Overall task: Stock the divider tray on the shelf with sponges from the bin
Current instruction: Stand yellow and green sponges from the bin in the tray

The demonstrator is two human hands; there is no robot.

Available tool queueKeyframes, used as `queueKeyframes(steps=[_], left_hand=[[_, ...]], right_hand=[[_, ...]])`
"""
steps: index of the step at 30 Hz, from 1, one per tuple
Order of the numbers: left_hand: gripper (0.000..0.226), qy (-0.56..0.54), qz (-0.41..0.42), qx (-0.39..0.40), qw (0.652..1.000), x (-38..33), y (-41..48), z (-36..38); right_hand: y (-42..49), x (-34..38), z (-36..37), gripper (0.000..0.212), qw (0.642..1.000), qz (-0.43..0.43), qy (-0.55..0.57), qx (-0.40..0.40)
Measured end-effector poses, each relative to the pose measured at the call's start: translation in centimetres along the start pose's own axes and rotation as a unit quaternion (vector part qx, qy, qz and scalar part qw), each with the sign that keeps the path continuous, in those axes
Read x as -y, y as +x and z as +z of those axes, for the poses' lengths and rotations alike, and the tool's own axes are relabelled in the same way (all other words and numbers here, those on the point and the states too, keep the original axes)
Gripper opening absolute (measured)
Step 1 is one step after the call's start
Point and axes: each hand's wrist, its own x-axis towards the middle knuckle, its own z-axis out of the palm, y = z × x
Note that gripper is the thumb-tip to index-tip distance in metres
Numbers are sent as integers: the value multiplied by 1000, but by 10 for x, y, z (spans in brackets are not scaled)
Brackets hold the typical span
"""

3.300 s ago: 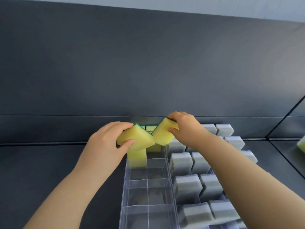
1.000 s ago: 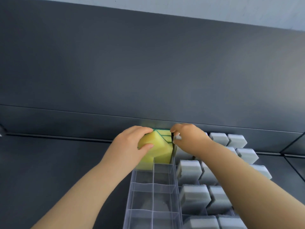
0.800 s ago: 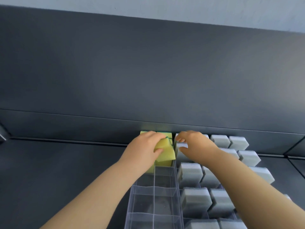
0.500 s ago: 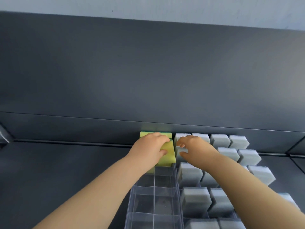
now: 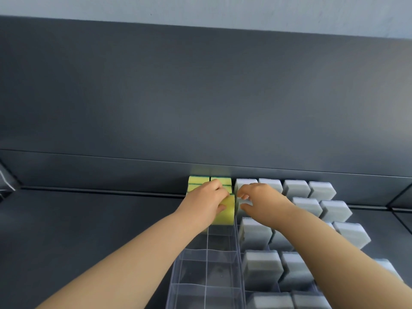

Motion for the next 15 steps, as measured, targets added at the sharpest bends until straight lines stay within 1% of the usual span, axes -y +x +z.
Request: queueKeyframes(steps=[5,8,10,12,14,15], left_hand=[[28,43,21,40,998,3,-4,17],[23,51,52,3,997,8,-5,27],[22,53,54,-8,997,10,-5,29],[26,48,47,14,998,6,-5,23],[34,52,33,-2,998,8,-5,18],[34,38,24,-14,999,6,-4,13]], right_hand=[[-2,1,0,30,1000,3,-4,-1],[-3,1,0,31,1000,4,-7,1],[-5,2,0,31,1000,4,-16,4],[-7,3,1,32,1000,-2,-29,1],[-10,4,0,32,999,-6,-38,-6],[-11,5,0,32,999,-8,-39,-11]])
